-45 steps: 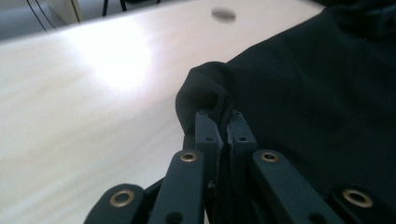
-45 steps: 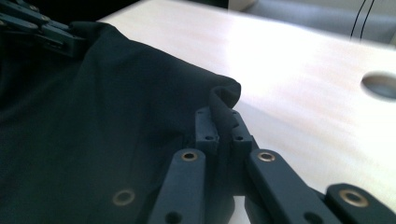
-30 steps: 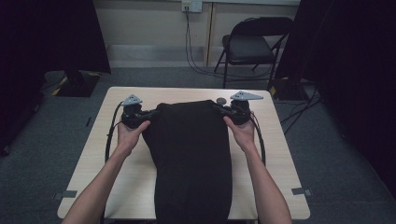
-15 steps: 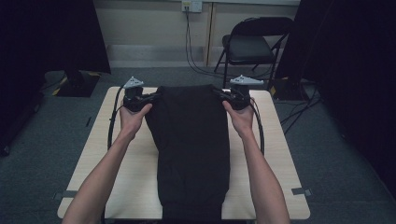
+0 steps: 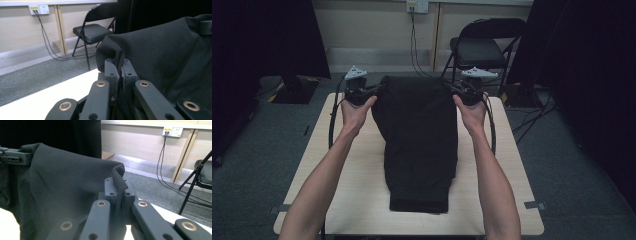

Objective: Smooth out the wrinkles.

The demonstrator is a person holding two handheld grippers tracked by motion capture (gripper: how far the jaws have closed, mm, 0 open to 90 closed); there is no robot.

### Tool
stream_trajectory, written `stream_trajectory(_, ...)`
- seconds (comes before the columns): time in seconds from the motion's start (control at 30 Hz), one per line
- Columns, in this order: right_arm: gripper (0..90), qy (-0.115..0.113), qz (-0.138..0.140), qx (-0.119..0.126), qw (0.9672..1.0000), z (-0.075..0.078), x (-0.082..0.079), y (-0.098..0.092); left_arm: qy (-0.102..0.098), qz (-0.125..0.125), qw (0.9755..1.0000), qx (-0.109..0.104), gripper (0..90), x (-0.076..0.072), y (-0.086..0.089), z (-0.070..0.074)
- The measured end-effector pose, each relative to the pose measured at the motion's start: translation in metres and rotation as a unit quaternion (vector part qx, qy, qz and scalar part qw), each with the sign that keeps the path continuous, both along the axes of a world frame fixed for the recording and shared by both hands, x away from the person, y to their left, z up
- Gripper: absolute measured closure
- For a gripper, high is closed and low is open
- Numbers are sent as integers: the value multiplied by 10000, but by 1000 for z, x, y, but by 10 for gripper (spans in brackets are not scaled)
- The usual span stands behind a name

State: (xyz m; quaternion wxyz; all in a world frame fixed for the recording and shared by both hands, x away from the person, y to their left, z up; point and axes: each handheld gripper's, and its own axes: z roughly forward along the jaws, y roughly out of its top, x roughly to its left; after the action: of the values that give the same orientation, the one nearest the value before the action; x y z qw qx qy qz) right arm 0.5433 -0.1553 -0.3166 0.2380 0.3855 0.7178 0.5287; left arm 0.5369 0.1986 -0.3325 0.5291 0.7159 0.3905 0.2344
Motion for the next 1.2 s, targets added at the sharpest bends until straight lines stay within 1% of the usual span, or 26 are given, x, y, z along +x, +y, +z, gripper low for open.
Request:
stream_trajectory(0.07,868,30,58,14,10000,-7,-4,-2,16,-131,9999,24,863,-6,-2,-6)
stream_trajectory(0.1,868,65,93,17,9999,-12,-7,-3,-6,-176,9998,86,863,-10,-3,-8)
stream_trajectory(0.13,868,131,186,70,9997,-17,-10,-5,-25,-218,9997,63,863,-15,-2,-11)
stream_trajectory(0.17,868,176,249,81,9995,-23,-13,-7,-20,-284,9996,-23,862,-19,-1,-13)
stream_trajectory(0.2,868,204,254,113,9994,-28,-16,-9,-16,-339,9994,-38,863,-23,0,-15)
stream_trajectory(0.27,868,253,312,165,9991,-35,-23,-14,-43,-434,9990,46,862,-33,0,-18)
stream_trajectory(0.3,868,230,341,240,9989,-36,-28,-17,-73,-492,9987,111,862,-39,0,-18)
stream_trajectory(0.33,868,214,408,303,9985,-36,-33,-20,-98,-540,9984,96,862,-42,1,-19)
stream_trajectory(0.4,867,144,482,353,9981,-38,-45,-22,-138,-618,9979,128,862,-53,0,-20)
stream_trajectory(0.47,866,138,545,333,9979,-43,-56,-23,-174,-699,9974,69,862,-62,-1,-23)
stream_trajectory(0.53,866,154,639,430,9969,-48,-66,-23,-166,-747,9971,16,862,-71,0,-29)
stream_trajectory(0.6,866,143,691,513,9962,-54,-76,-25,-145,-764,9970,45,862,-79,2,-36)
stream_trajectory(0.67,865,168,748,466,9960,-58,-85,-26,-122,-828,9965,-32,862,-87,7,-41)
stream_trajectory(0.7,863,174,782,462,9957,-60,-90,-27,-122,-828,9965,-32,862,-87,7,-41)
stream_trajectory(0.73,862,186,839,440,9953,-60,-94,-28,-86,-871,9960,-157,862,-94,13,-46)
stream_trajectory(0.77,861,165,888,433,9950,-61,-99,-28,-16,-949,9953,-209,862,-99,13,-48)
stream_trajectory(0.8,861,181,941,442,9944,-61,-104,-28,-67,-1034,9945,-172,862,-105,12,-48)
stream_trajectory(0.83,861,182,950,385,9946,-61,-107,-27,-89,-1135,9934,-160,862,-112,10,-48)
stream_trajectory(0.87,861,186,1002,404,9940,-62,-111,-26,-100,-1208,9924,-228,862,-116,10,-48)
stream_trajectory(0.9,861,203,1061,413,9933,-63,-114,-26,-108,-1274,9916,-201,862,-121,9,-49)
stream_trajectory(0.93,861,204,1088,353,9932,-63,-118,-25,-117,-1293,9915,-84,862,-125,8,-49)
stream_trajectory(0.97,861,205,1124,323,9929,-64,-123,-25,-131,-1311,9913,-32,862,-128,9,-50)
stream_trajectory(1.03,861,250,1175,245,9925,-67,-133,-26,-91,-1307,9913,-85,861,-134,15,-53)
stream_trajectory(1.1,861,292,1283,246,9910,-70,-141,-27,-63,-1310,9913,-131,861,-136,16,-55)
stream_trajectory(1.13,860,300,1318,218,9906,-72,-147,-28,42,-1357,9907,-61,860,-141,21,-60)
stream_trajectory(1.2,860,395,1407,123,9892,-80,-156,-28,164,-1428,9896,17,860,-146,23,-69)
